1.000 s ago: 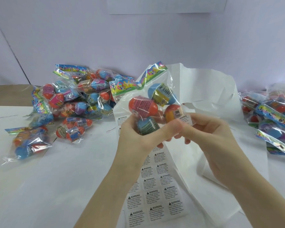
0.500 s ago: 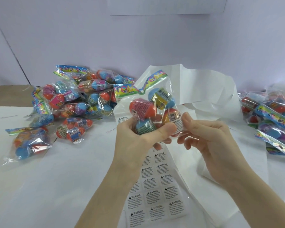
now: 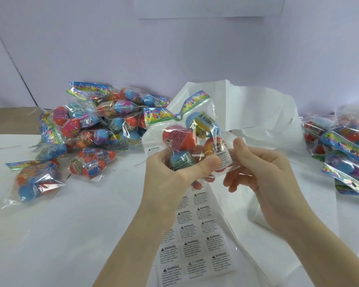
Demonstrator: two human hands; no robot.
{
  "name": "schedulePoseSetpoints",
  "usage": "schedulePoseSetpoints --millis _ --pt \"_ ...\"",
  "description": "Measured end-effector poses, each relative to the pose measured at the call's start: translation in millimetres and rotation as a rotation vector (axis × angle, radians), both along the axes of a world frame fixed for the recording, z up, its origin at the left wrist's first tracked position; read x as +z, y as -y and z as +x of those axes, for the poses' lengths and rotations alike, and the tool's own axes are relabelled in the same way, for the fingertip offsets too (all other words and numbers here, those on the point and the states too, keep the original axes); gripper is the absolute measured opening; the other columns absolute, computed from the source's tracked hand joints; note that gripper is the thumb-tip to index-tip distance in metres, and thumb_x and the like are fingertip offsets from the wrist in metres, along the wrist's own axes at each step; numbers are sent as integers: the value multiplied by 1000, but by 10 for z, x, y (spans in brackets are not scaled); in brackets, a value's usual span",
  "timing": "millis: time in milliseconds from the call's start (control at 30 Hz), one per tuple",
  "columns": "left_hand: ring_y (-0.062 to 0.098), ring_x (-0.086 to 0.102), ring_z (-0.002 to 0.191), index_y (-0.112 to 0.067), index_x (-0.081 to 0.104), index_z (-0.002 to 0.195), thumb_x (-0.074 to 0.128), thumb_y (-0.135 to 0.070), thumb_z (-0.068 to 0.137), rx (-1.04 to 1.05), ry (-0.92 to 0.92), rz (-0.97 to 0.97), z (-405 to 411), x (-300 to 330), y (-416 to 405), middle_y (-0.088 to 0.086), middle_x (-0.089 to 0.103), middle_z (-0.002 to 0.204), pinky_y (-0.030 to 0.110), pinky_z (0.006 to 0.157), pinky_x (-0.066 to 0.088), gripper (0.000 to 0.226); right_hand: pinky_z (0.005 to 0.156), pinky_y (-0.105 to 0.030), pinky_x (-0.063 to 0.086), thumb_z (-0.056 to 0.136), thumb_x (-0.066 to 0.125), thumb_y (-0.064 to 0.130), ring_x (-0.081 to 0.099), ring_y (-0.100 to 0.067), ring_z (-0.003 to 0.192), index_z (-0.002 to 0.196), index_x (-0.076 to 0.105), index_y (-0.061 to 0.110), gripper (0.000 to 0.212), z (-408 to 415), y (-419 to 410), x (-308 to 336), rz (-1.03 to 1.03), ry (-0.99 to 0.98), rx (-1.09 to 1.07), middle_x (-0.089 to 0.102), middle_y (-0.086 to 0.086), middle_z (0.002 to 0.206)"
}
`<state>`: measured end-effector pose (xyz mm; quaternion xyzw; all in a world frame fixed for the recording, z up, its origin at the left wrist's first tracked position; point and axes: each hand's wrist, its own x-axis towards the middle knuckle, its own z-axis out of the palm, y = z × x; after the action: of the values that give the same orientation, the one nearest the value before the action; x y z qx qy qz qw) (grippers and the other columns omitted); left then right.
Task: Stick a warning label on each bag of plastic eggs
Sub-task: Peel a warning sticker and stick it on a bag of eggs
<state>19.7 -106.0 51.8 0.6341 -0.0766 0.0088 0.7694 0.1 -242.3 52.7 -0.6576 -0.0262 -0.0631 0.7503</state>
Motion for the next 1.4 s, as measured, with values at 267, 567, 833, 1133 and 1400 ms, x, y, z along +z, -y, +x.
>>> schedulePoseSetpoints --millis 267,567,833,1133,1400 --pt "6 64 66 -17 66 86 78 -29 58 -262 151 200 40 -82 -122 -9 66 68 15 63 47 33 41 -20 42 65 65 47 57 -15 47 66 72 28 20 -31 67 57 -161 -32 315 68 -1 64" --pt "0 49 68 -30 68 75 50 -61 68 344 117 17 195 -110 -171 -14 63 77 15 65 37 36 68 -19 55 42 83 49 70 -14 91 116 56 25 83 100 261 128 509 175 21 71 -2 106" --pt "25 7 144 -17 38 141 66 -33 84 977 -183 879 499 -482 -739 10 13 156 44 112 7 66 80 -16 53 47 83 45 64 -4 104 135 26 48 105 45 69 -69 -63 120 62 63 21 118" --pt "30 35 129 -16 54 131 55 -26 92 1003 -172 1049 545 -666 -888 13 45 138 48 102 25 40 82 -20 52 53 77 46 68 -8 92 124 44 47 79 15 0 -125 -215 135 114 65 19 115" --pt "4 52 82 2 61 105 46 -26 92 1145 399 90 410 -227 -583 6 60 95 10 76 36 35 73 -26 50 60 75 49 67 -9 80 110 58 38 54 27 -29 -109 -241 93 23 70 15 100"
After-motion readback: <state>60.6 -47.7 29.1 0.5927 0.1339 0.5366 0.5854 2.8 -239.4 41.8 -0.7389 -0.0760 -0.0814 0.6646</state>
